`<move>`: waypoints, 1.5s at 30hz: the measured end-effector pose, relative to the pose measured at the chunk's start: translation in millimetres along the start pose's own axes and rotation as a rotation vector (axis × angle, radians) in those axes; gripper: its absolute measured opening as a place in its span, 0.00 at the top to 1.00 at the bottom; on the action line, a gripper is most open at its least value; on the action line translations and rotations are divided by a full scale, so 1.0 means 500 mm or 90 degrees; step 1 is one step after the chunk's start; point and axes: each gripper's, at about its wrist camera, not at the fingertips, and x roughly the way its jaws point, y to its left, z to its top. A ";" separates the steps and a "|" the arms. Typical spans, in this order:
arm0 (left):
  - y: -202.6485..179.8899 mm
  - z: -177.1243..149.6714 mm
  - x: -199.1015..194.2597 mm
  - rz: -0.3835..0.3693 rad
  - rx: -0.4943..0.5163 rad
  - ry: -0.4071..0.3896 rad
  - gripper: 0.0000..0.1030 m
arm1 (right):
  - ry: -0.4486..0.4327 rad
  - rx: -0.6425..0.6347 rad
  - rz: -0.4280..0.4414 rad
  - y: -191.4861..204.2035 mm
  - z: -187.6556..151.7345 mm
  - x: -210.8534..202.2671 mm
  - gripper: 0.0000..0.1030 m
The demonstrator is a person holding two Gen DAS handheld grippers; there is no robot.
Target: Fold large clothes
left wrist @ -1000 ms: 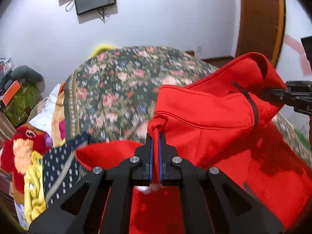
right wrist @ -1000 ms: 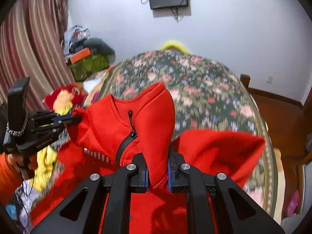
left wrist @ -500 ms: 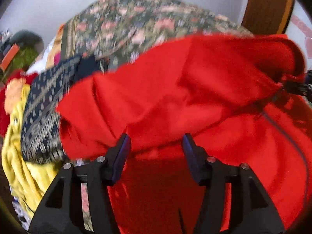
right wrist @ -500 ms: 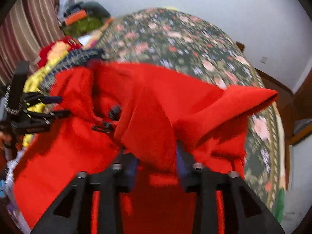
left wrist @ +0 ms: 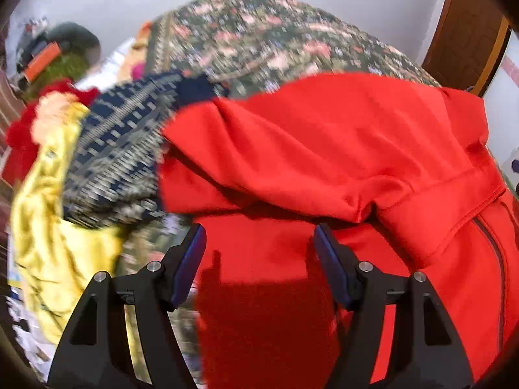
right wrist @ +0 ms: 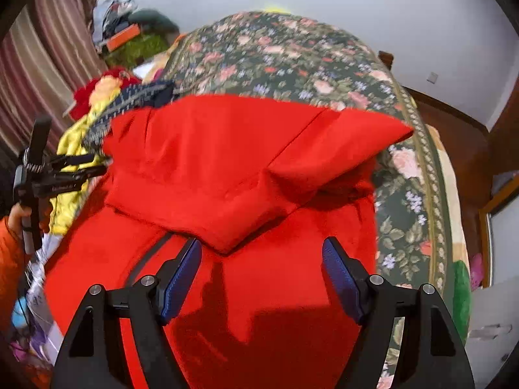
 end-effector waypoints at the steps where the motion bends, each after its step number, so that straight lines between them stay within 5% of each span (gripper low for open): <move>1: 0.007 0.007 -0.014 0.007 -0.002 -0.010 0.33 | -0.011 0.008 0.002 -0.006 0.009 -0.008 0.27; 7: 0.032 0.069 -0.045 0.014 -0.041 -0.067 0.15 | -0.059 0.073 -0.017 -0.043 0.079 0.003 0.11; 13: 0.039 0.105 0.037 0.069 -0.061 -0.052 0.15 | -0.005 0.148 -0.044 -0.105 0.136 0.117 0.10; 19: 0.153 0.118 0.116 0.079 -0.194 -0.020 0.15 | 0.038 0.206 -0.092 -0.197 0.144 0.208 0.10; 21: 0.178 0.120 0.134 0.047 -0.225 -0.009 0.26 | 0.035 0.223 -0.082 -0.225 0.144 0.222 0.10; 24: 0.196 0.125 0.166 -0.049 -0.254 0.010 0.55 | 0.011 0.244 -0.048 -0.256 0.151 0.231 0.10; 27: 0.184 0.126 0.180 -0.063 -0.259 0.014 0.87 | -0.023 0.242 -0.028 -0.266 0.170 0.236 0.29; 28: 0.180 0.126 0.179 -0.064 -0.255 0.007 0.93 | -0.027 0.239 -0.010 -0.267 0.178 0.242 0.50; 32: 0.165 0.131 0.138 -0.025 -0.235 -0.045 0.94 | -0.055 0.225 0.005 -0.261 0.199 0.243 0.79; 38: 0.178 0.136 0.074 0.012 -0.216 -0.099 0.93 | -0.089 0.208 -0.016 -0.263 0.204 0.222 0.85; 43: 0.178 0.124 0.153 0.076 -0.178 -0.017 0.87 | -0.055 0.159 -0.066 -0.248 0.200 0.250 0.84; 45: 0.182 0.113 0.178 0.084 -0.183 0.006 0.80 | -0.037 0.144 -0.086 -0.244 0.202 0.247 0.74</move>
